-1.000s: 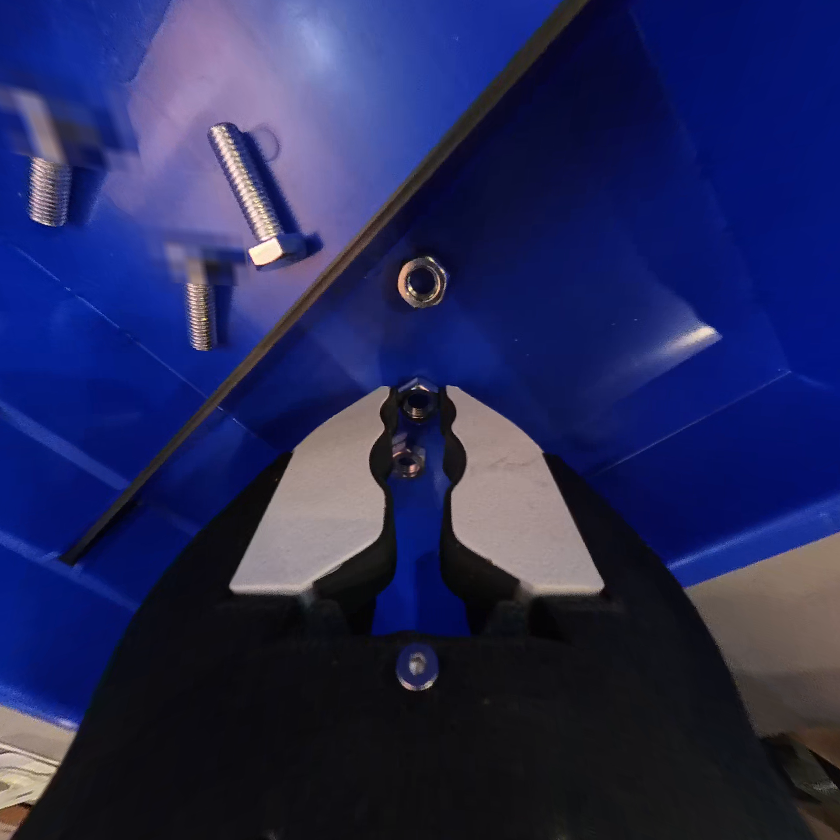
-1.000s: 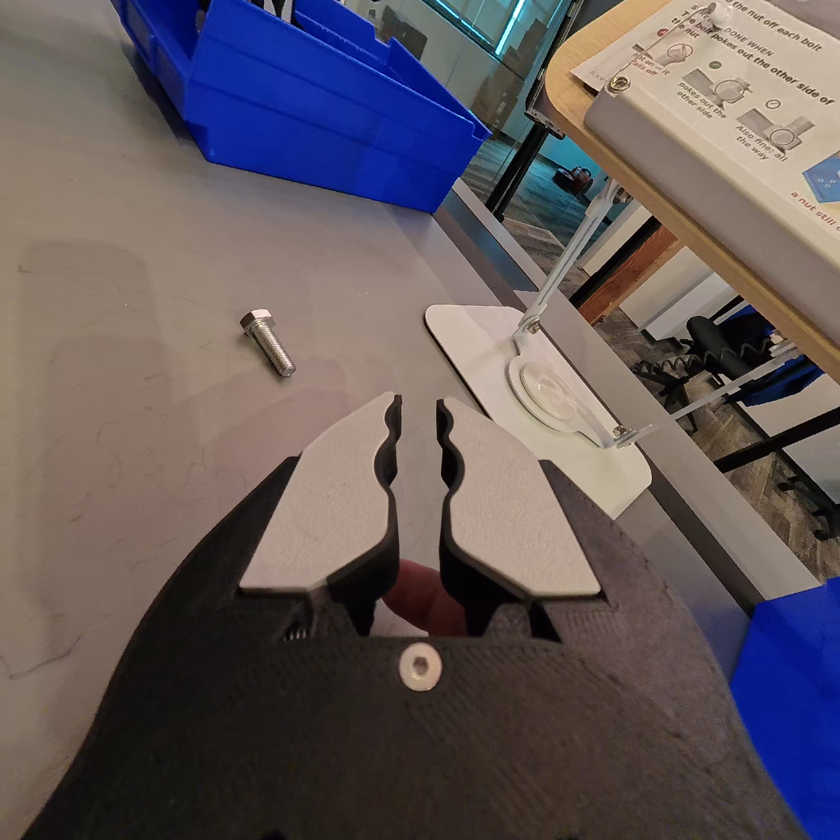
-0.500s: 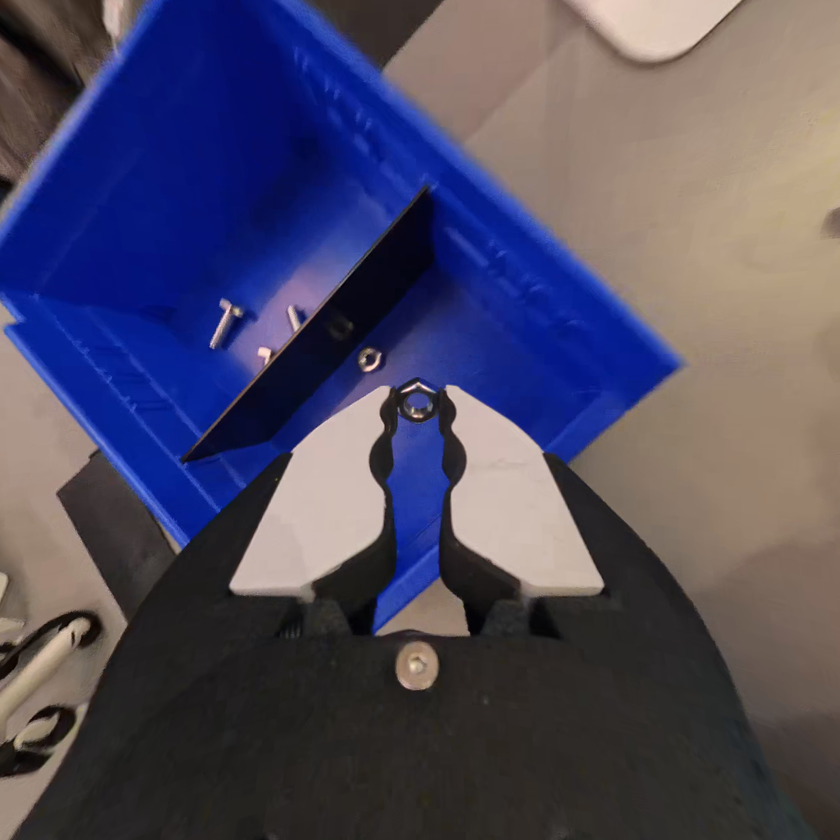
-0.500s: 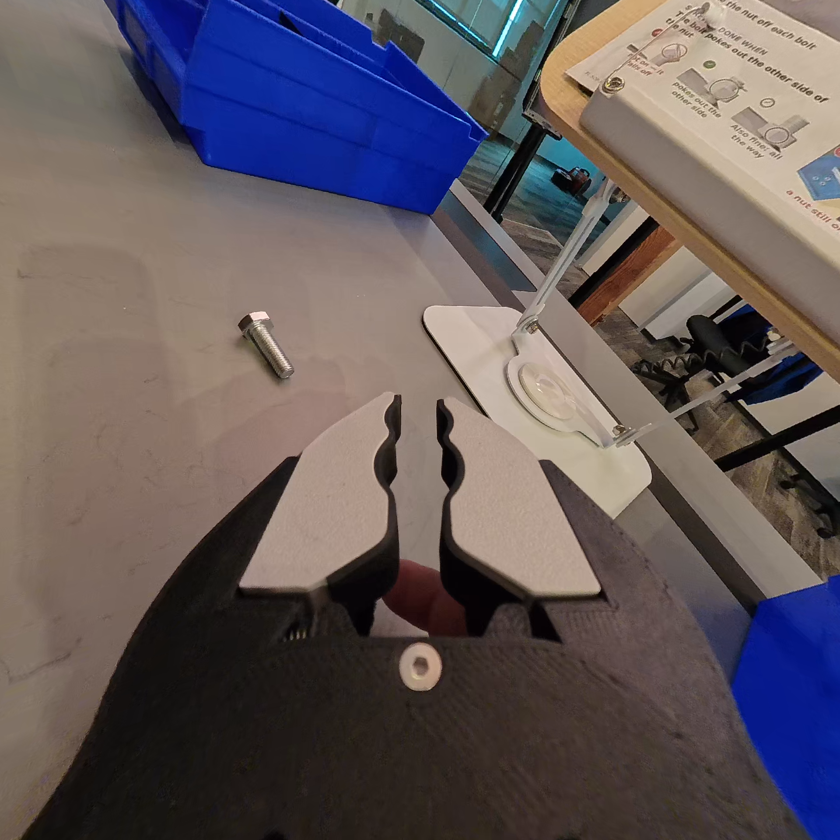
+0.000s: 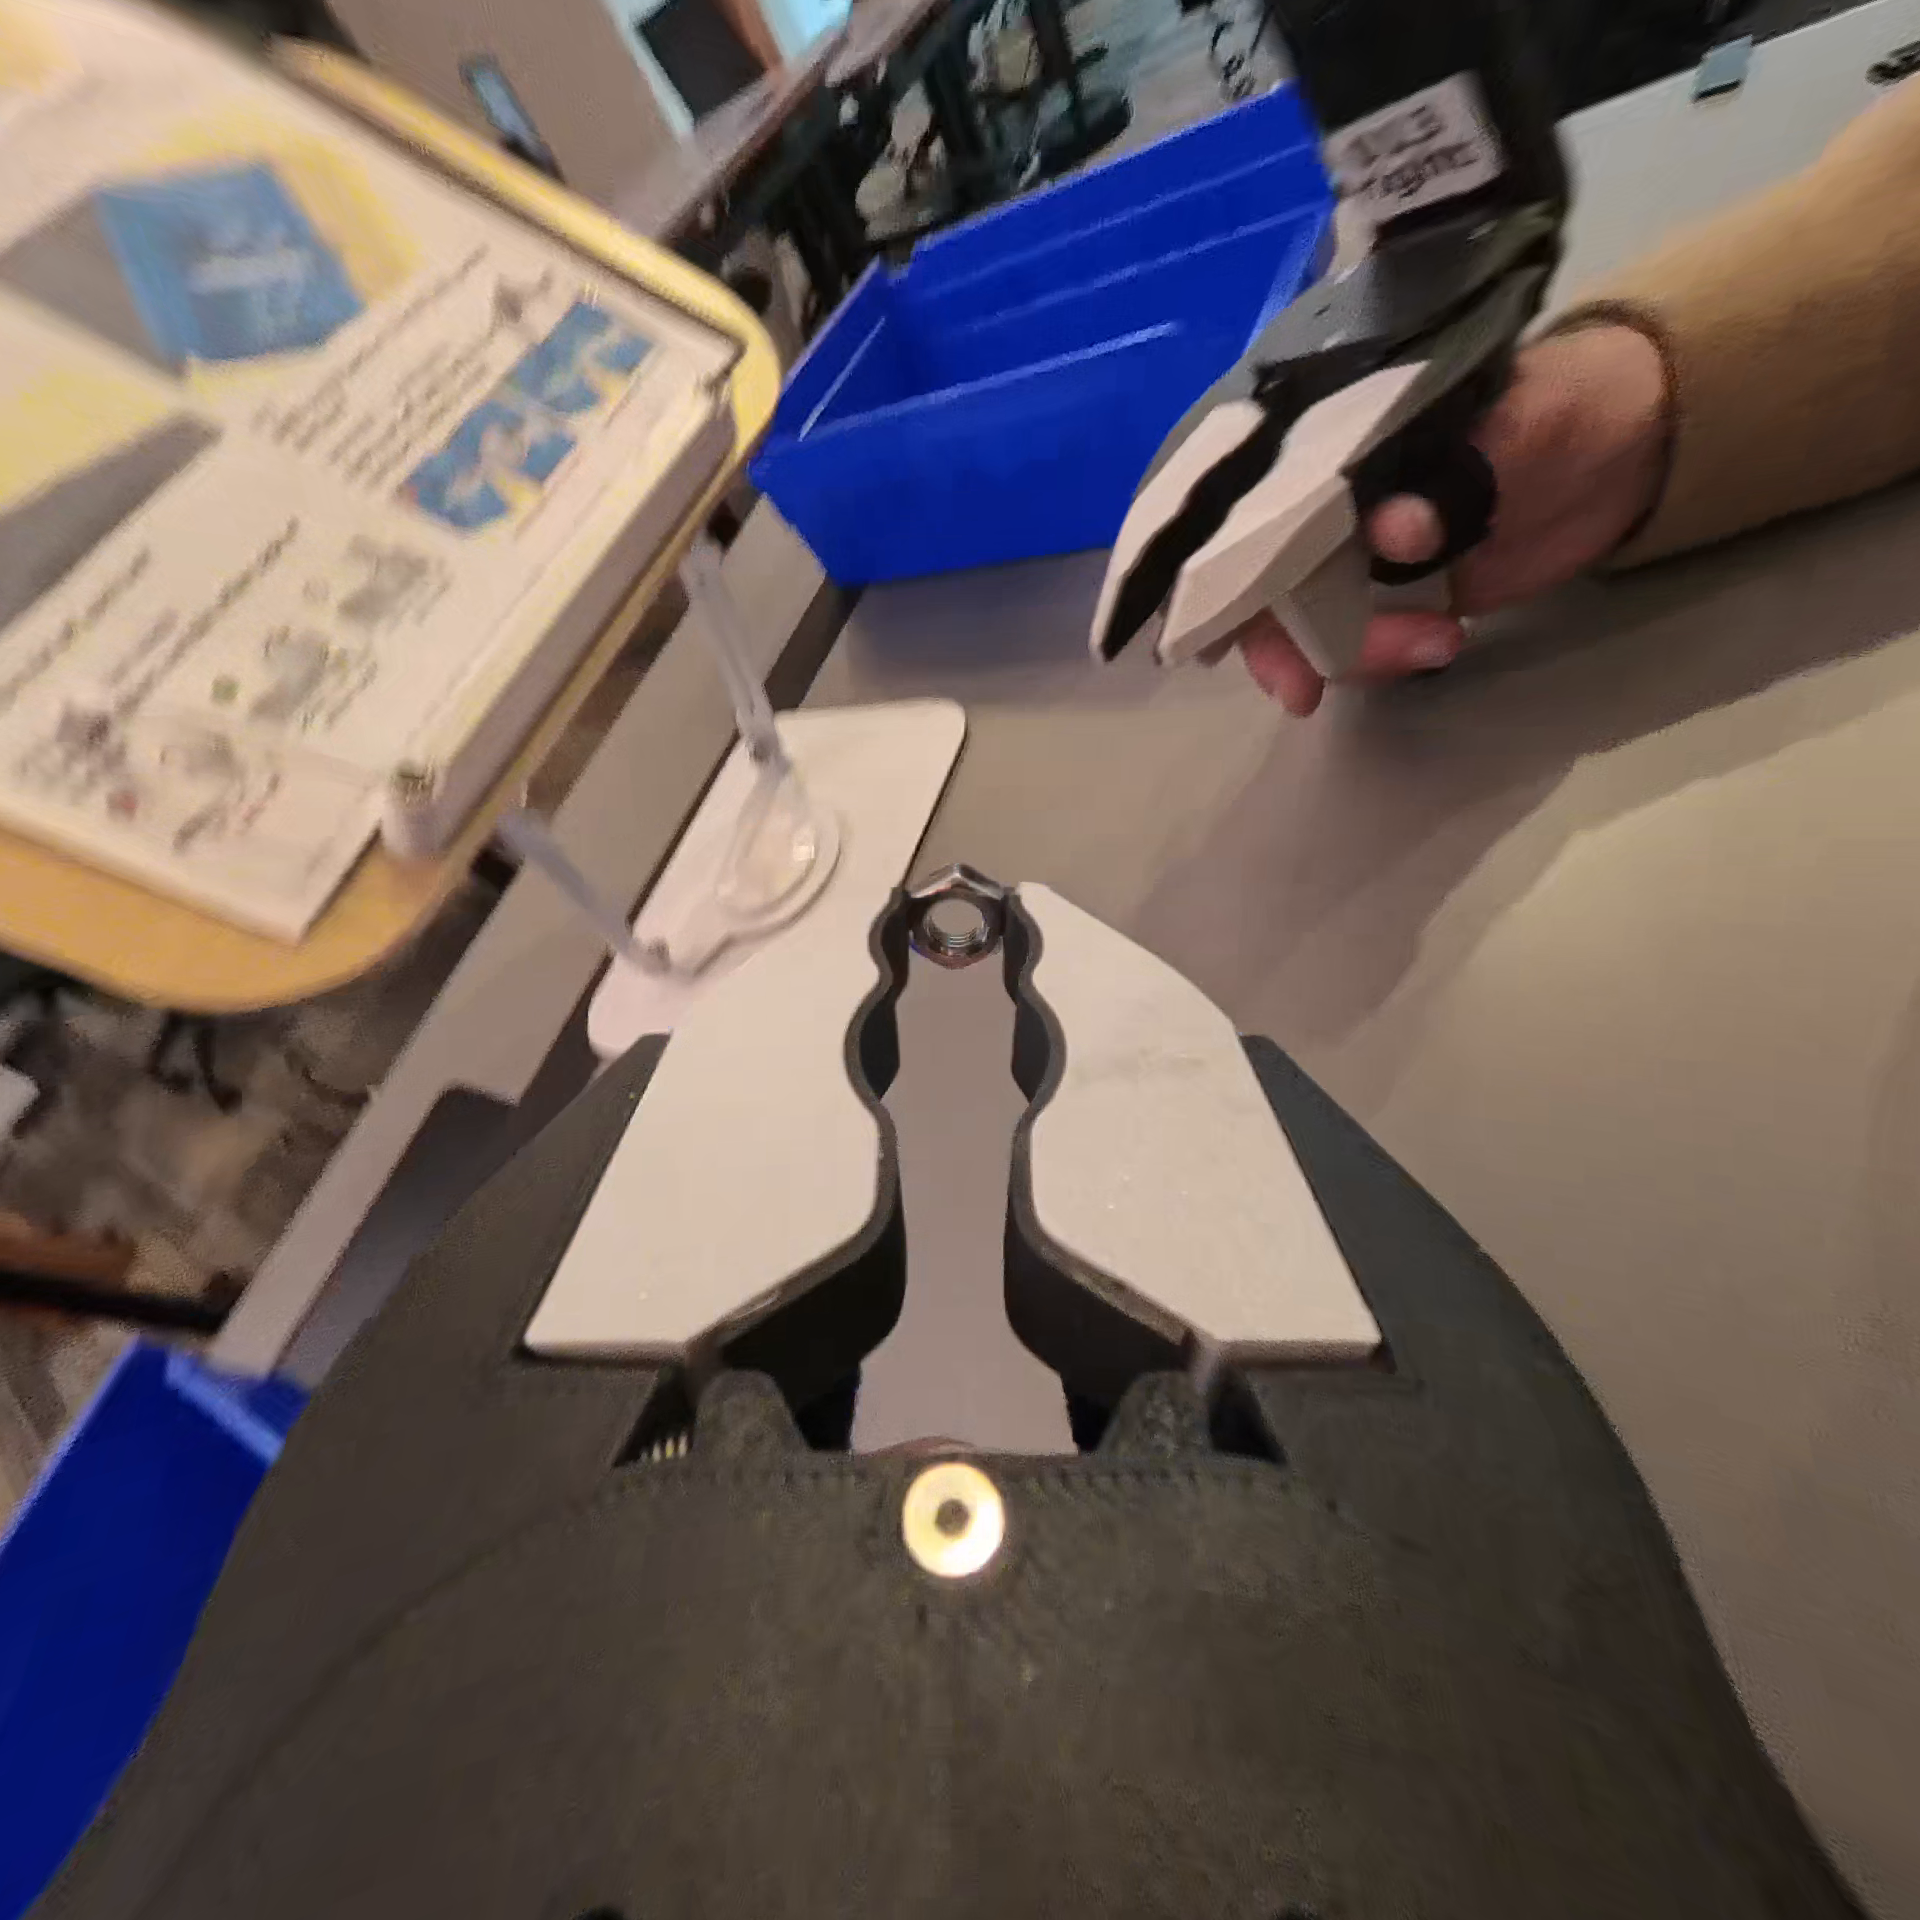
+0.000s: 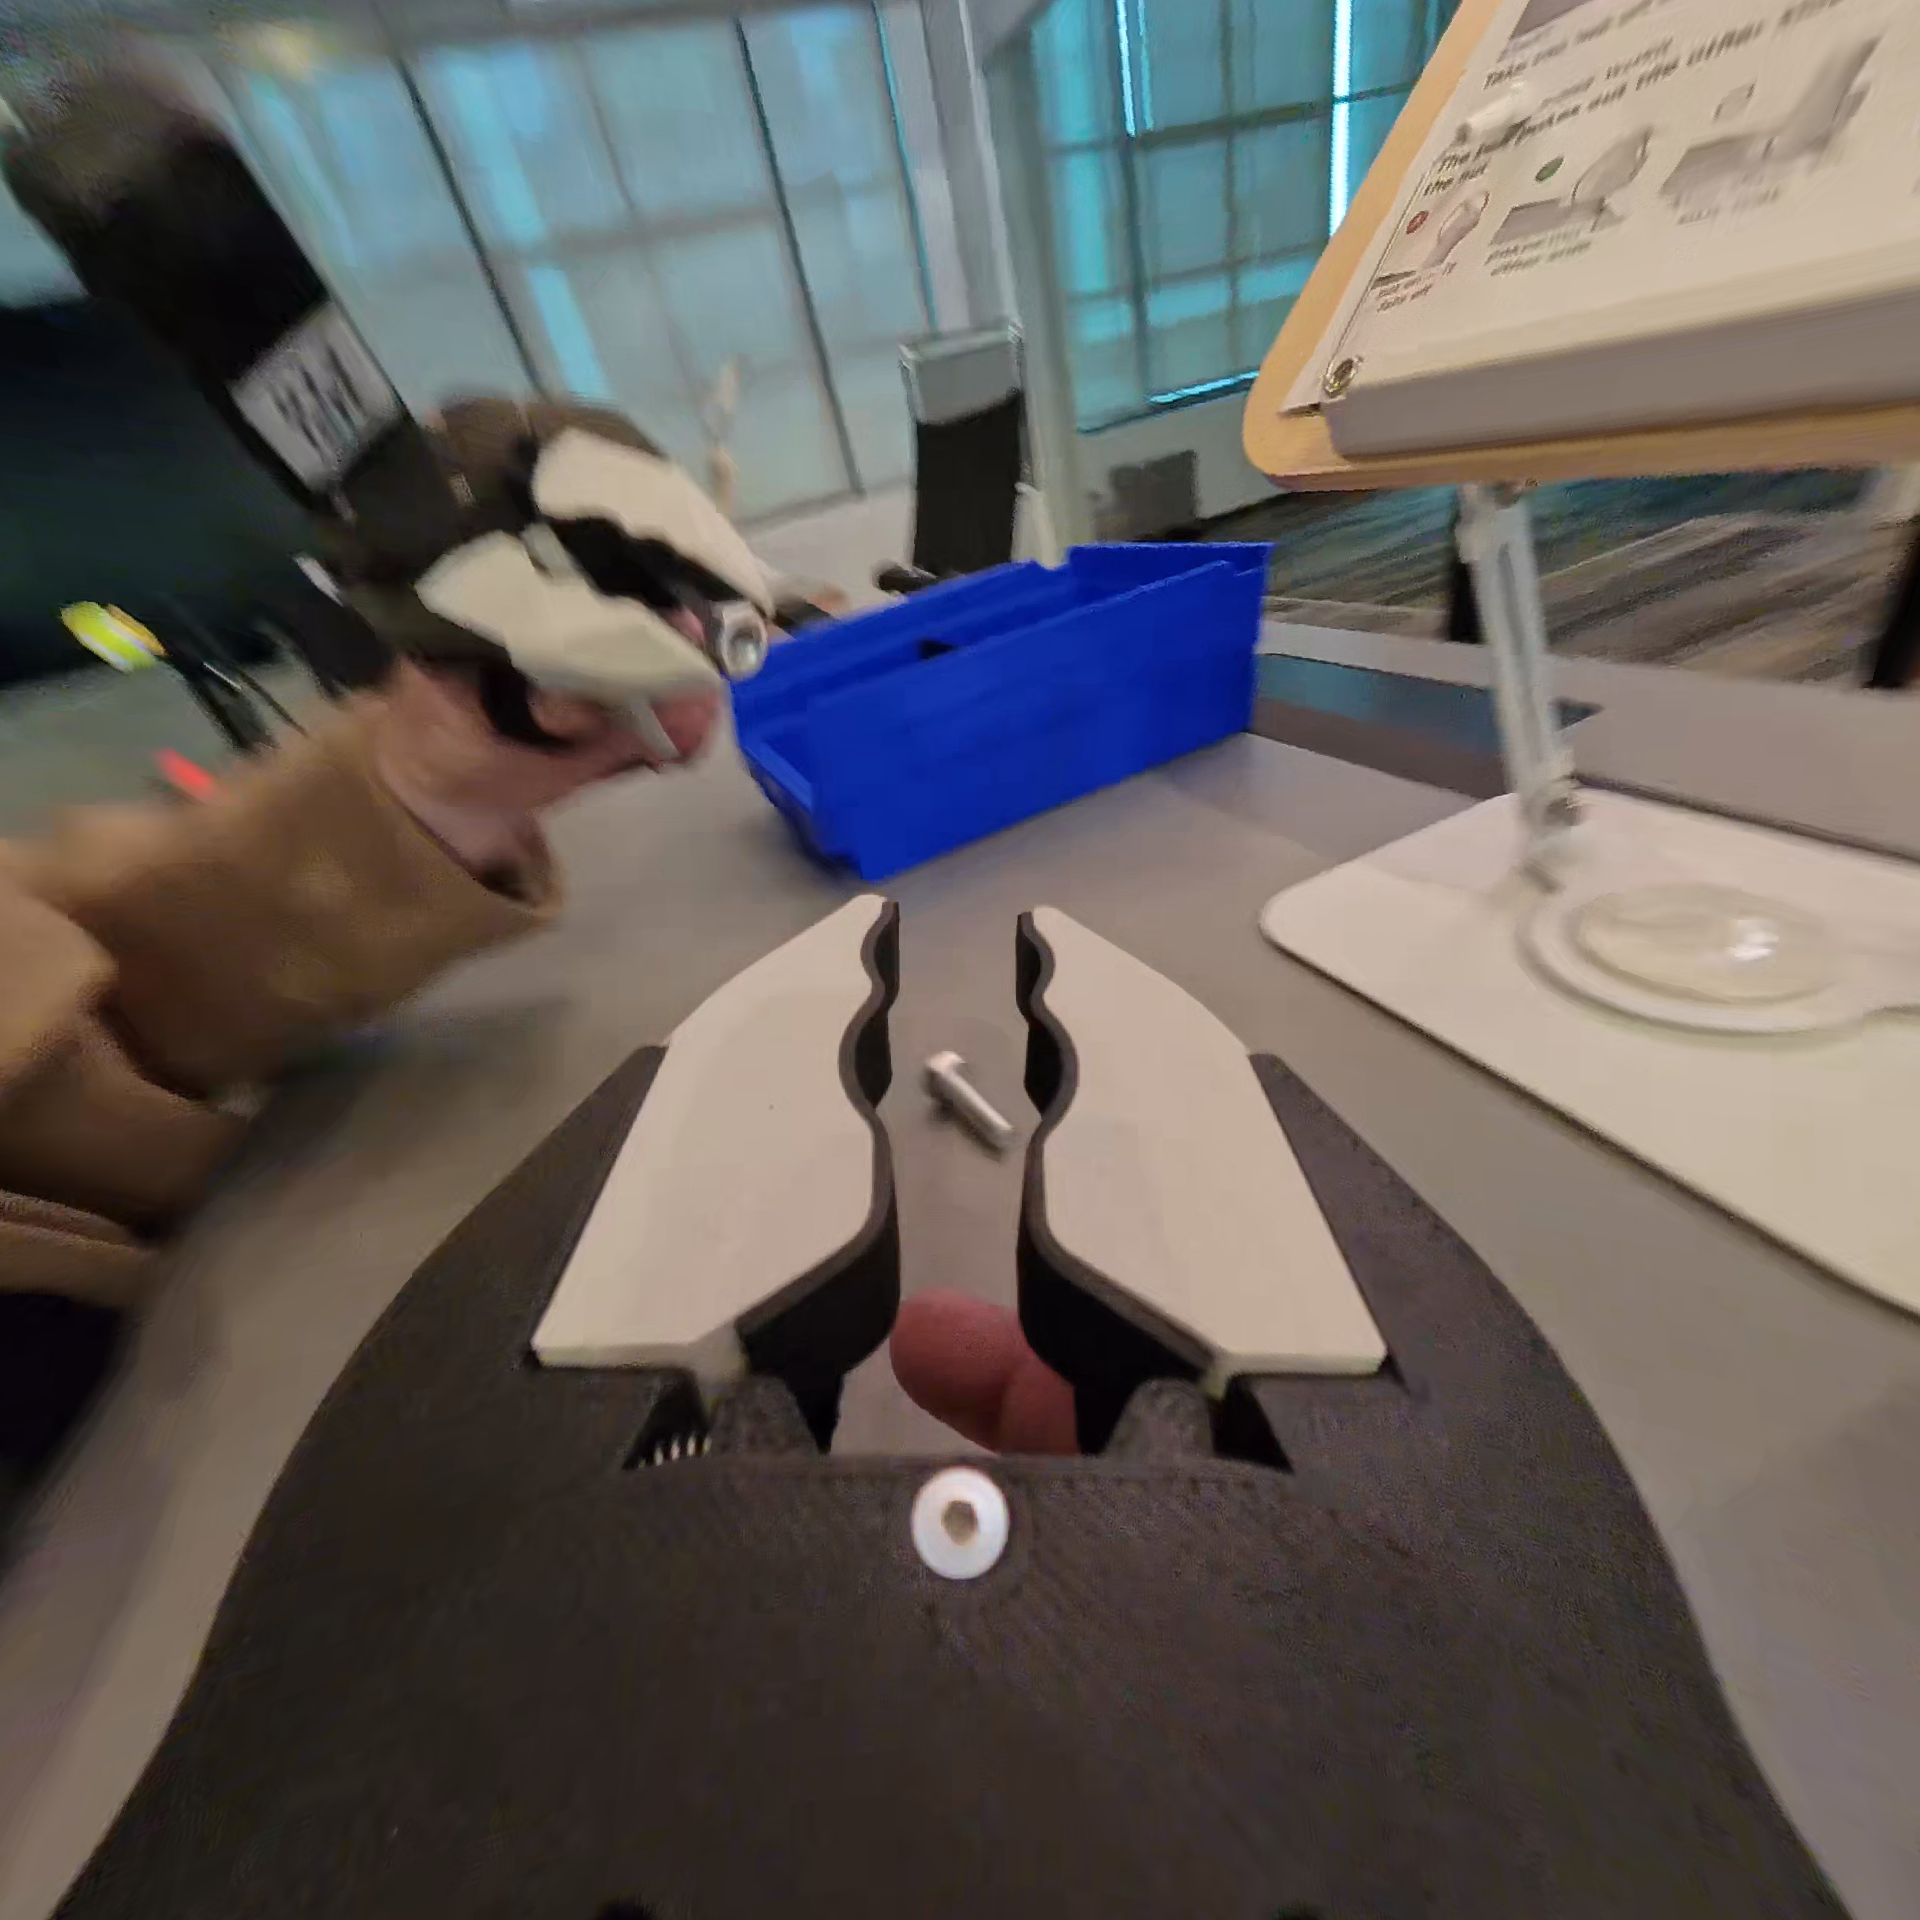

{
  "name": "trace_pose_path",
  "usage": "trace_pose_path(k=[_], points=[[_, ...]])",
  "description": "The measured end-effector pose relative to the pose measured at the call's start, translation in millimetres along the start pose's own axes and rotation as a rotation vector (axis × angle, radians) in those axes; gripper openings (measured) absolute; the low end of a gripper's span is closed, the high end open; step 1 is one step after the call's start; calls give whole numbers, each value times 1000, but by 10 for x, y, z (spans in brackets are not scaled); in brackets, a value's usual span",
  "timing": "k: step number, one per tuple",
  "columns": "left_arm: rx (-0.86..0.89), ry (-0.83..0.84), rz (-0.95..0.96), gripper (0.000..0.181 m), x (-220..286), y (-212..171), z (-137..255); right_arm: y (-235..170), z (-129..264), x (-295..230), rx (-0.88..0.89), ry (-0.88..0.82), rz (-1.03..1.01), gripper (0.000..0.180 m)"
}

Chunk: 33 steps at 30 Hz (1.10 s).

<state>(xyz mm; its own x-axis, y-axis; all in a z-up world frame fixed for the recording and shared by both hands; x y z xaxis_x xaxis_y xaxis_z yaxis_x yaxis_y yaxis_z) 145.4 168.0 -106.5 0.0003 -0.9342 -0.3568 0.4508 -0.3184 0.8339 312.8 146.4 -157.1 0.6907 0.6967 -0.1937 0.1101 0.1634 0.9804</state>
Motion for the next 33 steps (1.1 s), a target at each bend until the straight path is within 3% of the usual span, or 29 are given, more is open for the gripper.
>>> trace_pose_path(k=[4,10,13,20,30,33], points=[[103,-91,-125,16,195,223,-270,69,47,-88,41,241,-287,31],[183,-216,-164,16,397,363,-555,109,70,-358,54,418,-336,42],[184,-254,-197,16,497,388,-654,103,62,-415,63,454,-399,41],[209,-266,-249,16,597,473,-717,136,113,-475,82,545,-442,17],[256,-247,-278,17,617,537,-690,192,152,-504,116,567,-416,17],[272,-233,-268,32,594,565,-630,231,176,-435,150,536,-416,17]])
Point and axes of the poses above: each gripper's, where its closed fingertips meet, z back along the fingers, y out of its top, x = y × z across the jaws, the point moved 4 cm from there along z, back along the fingers, and after that the axes turned 10 degrees about -y, right-handed, at the moved point
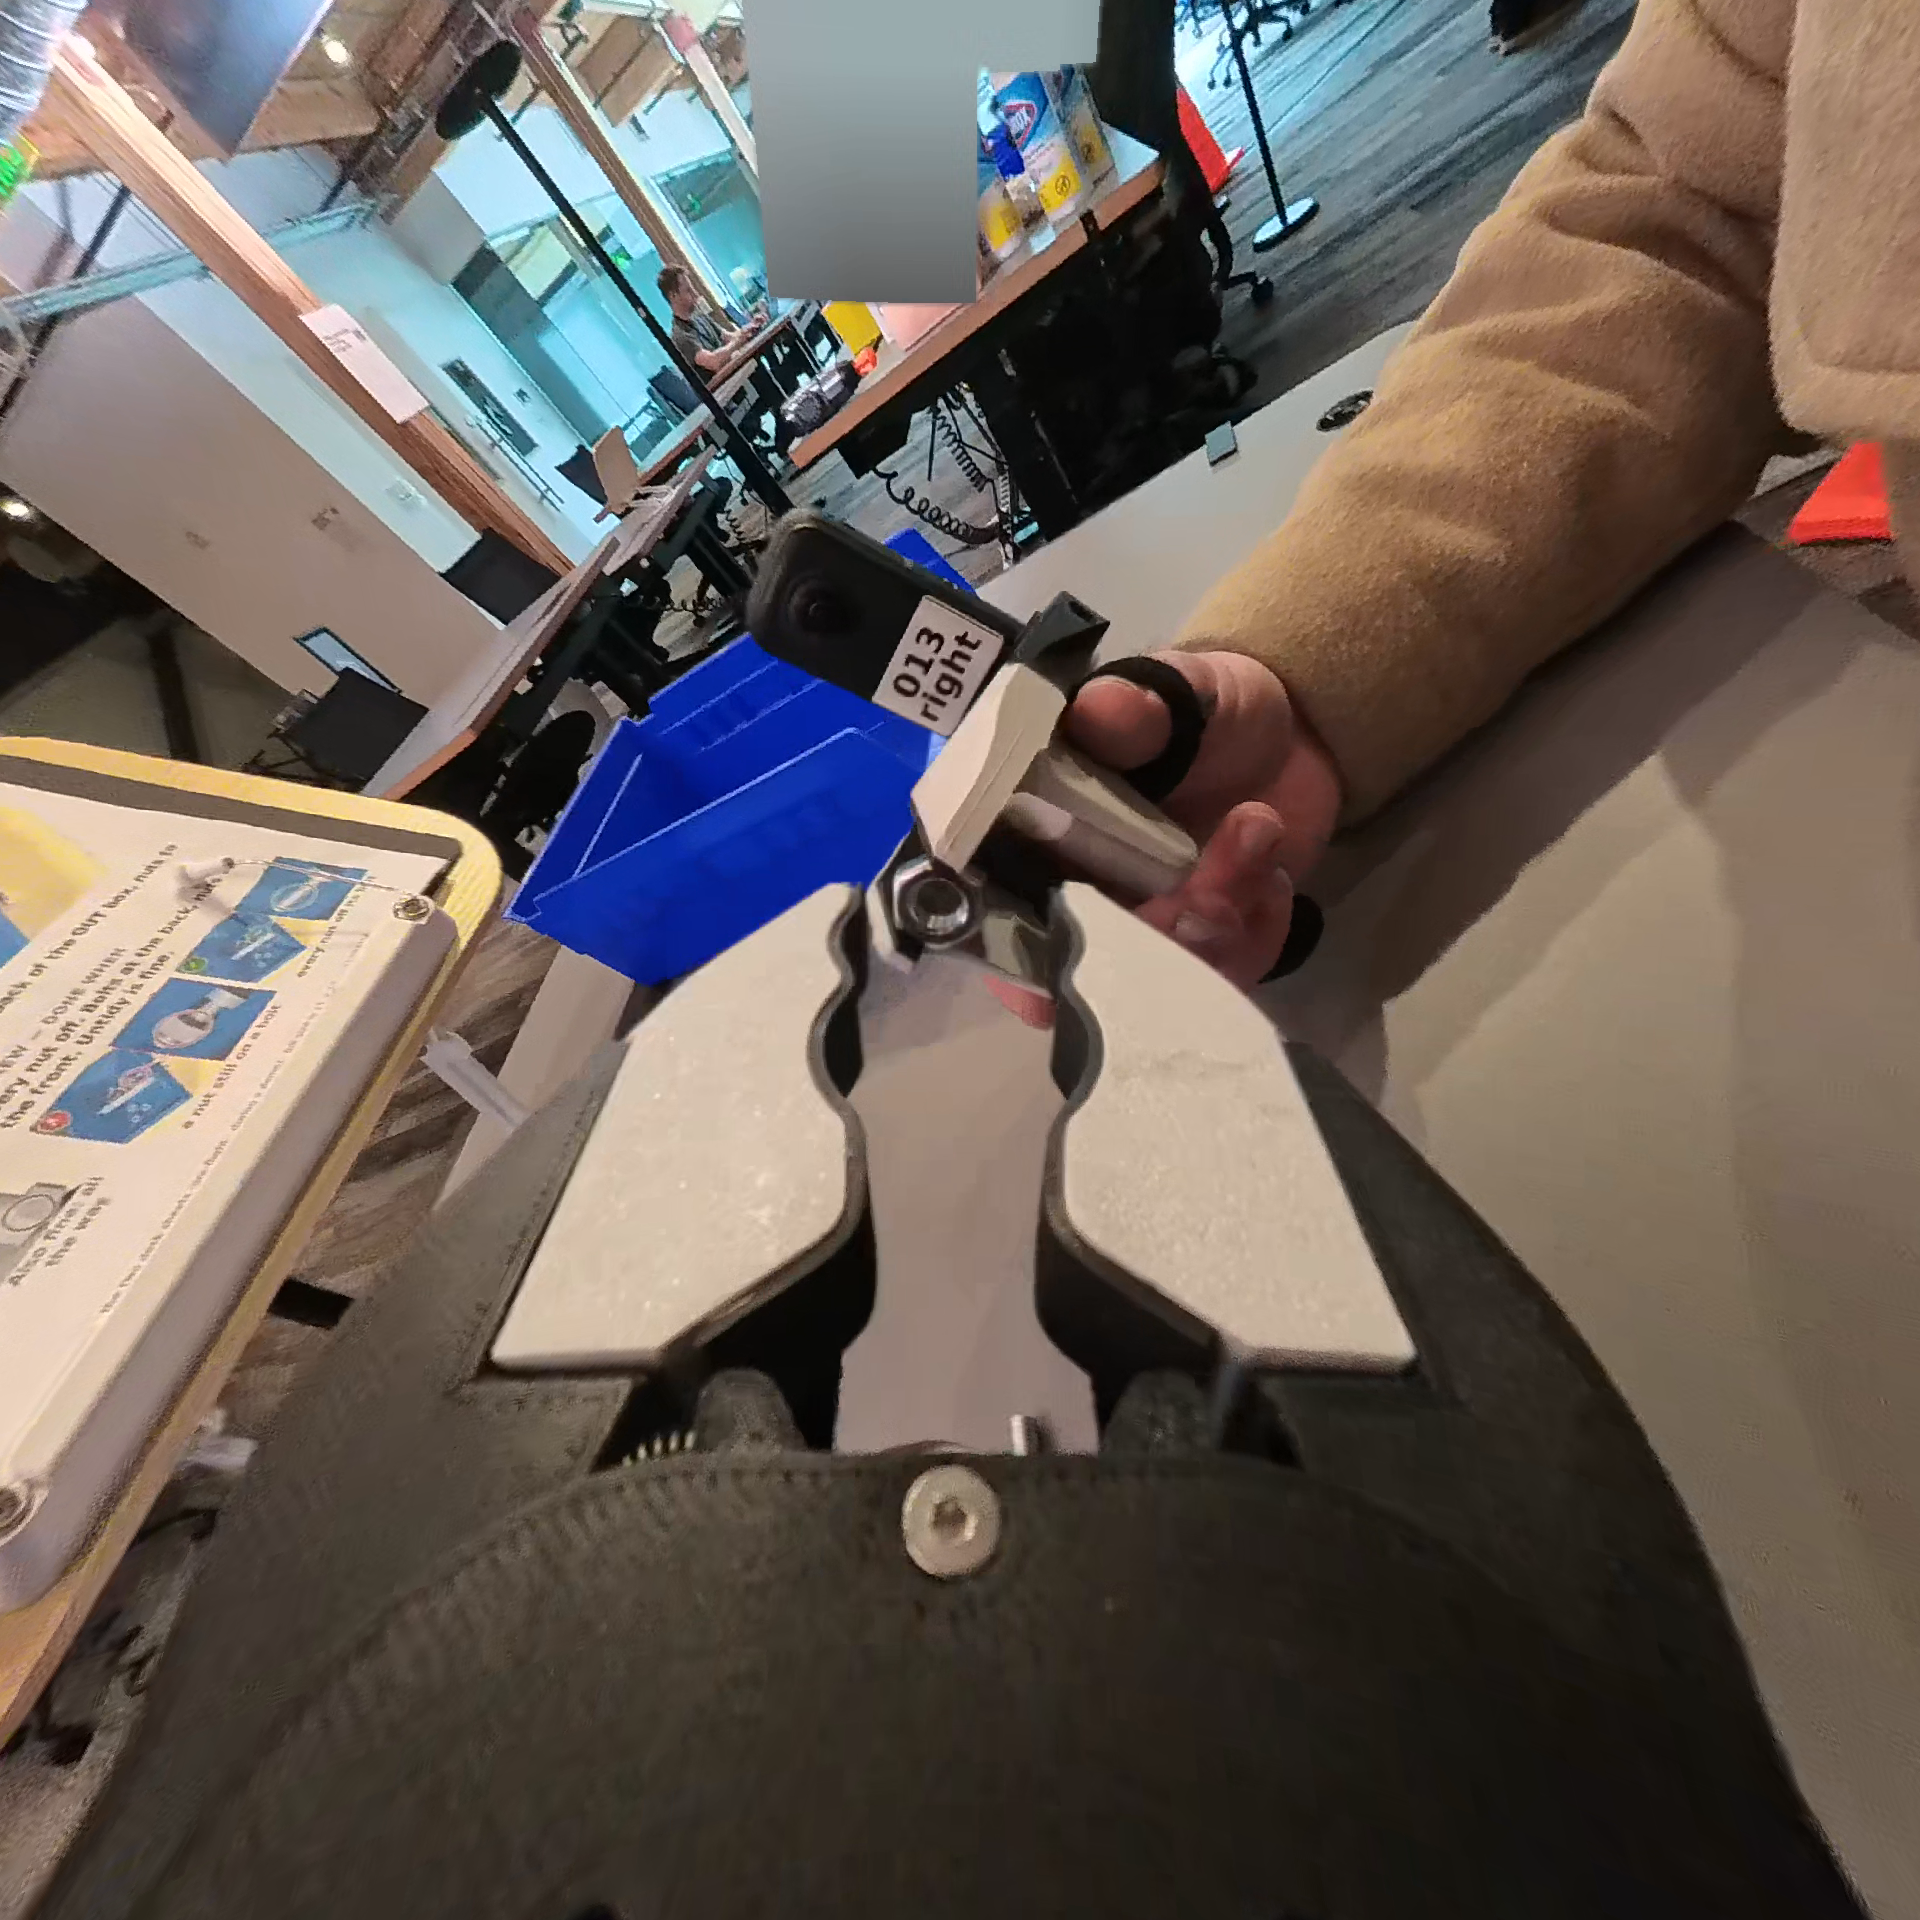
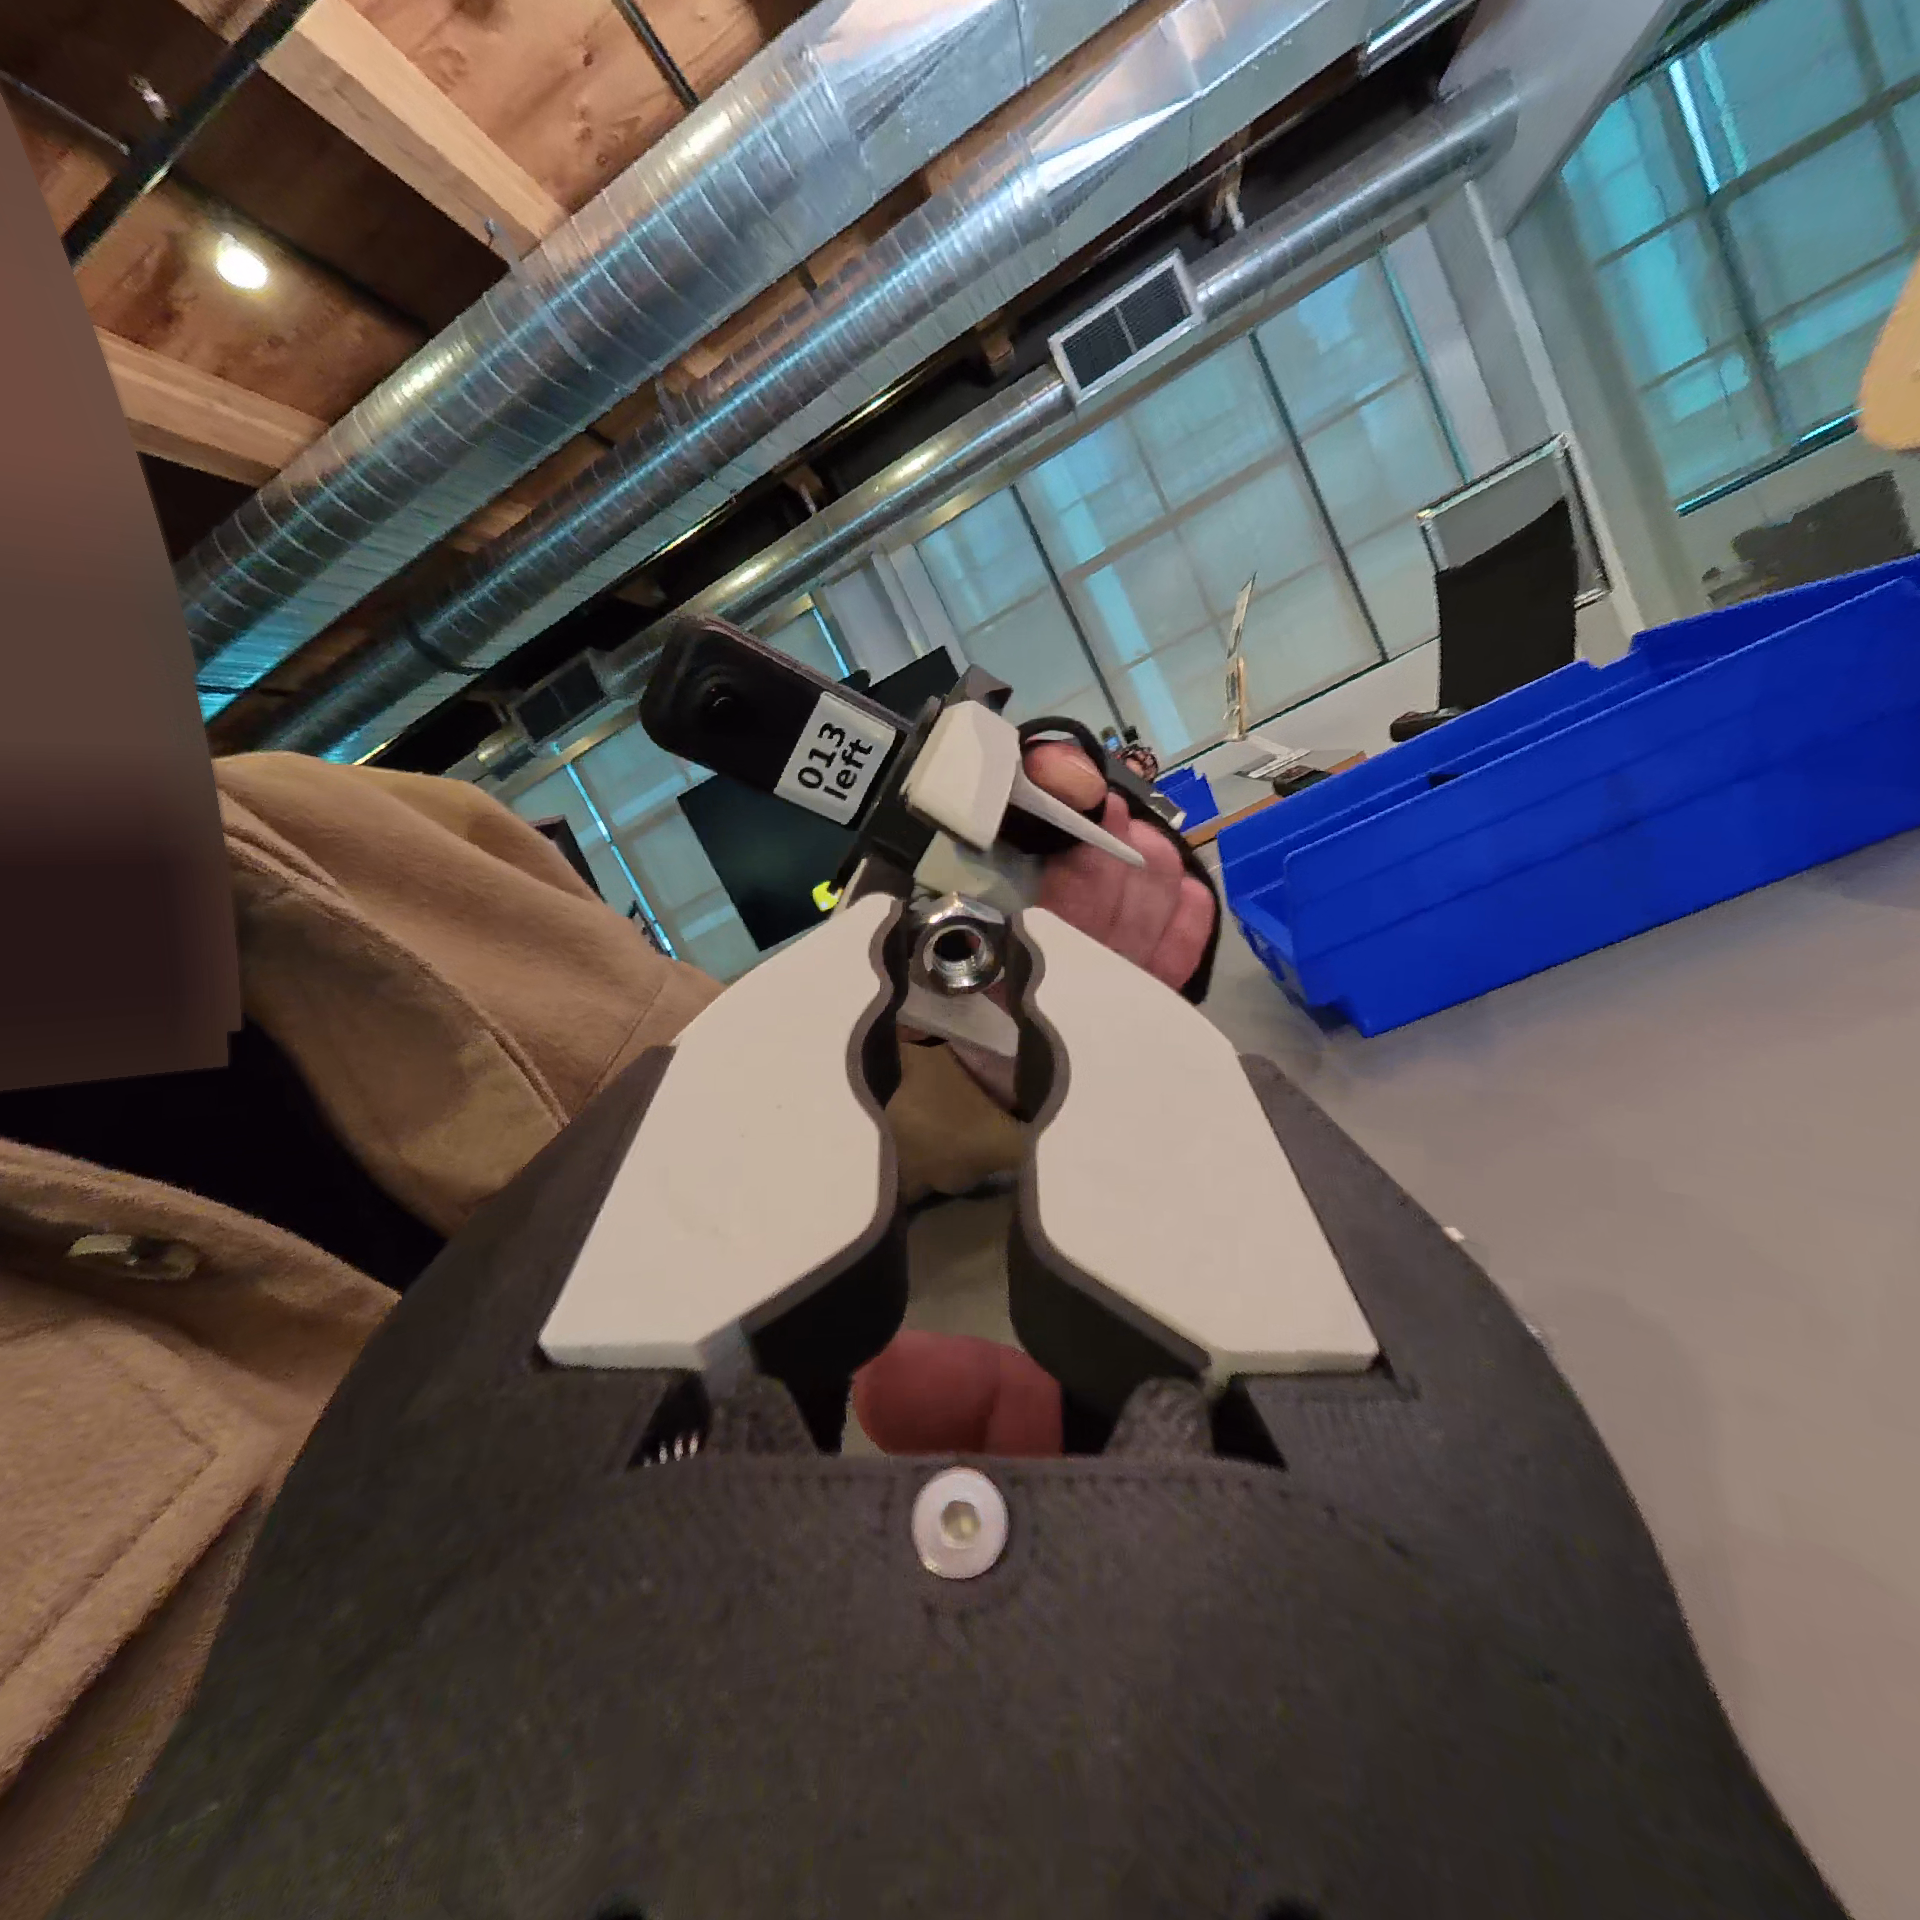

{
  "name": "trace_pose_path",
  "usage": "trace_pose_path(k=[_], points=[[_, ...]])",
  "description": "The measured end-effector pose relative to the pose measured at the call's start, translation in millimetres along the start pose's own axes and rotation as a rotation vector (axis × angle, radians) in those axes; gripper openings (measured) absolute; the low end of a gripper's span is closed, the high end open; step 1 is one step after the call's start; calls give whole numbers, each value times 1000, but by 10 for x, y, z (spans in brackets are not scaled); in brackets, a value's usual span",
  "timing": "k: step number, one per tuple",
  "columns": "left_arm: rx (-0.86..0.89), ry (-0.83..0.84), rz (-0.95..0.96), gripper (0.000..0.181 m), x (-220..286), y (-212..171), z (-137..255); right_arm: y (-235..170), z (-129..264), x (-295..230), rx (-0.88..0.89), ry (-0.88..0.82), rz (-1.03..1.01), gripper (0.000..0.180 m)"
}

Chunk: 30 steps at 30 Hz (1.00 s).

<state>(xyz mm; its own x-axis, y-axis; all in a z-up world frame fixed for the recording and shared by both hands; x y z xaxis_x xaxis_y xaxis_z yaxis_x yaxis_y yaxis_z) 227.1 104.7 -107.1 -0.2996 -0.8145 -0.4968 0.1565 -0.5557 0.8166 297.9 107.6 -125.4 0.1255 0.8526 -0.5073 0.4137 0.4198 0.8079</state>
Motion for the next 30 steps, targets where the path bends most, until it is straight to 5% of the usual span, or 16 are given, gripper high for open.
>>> trace_pose_path(k=[4,15,30], points=[[-68,17,56,40,-27,-137,196,54,71,74,7,-36,26,17],[-430,-73,412,39,125,-1390,283,-8,80,139,-35,-78,75,17],[-494,-168,542,19,198,-1645,212,-31,71,136,-45,-83,85,17]])
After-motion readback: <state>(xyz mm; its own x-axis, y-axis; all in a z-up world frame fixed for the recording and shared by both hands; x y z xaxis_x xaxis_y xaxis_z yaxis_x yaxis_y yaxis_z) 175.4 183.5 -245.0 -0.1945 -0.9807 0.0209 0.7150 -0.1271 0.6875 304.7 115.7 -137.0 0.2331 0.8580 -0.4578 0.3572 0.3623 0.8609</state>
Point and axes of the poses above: each gripper's, where its closed fingertips meet, z back along the fingers, y out of its top, x = y × z across the jaws, the point moved 4 cm from there along z, back along the fingers, and after that the axes turned 10 degrees about -y, right-handed, at the moved point
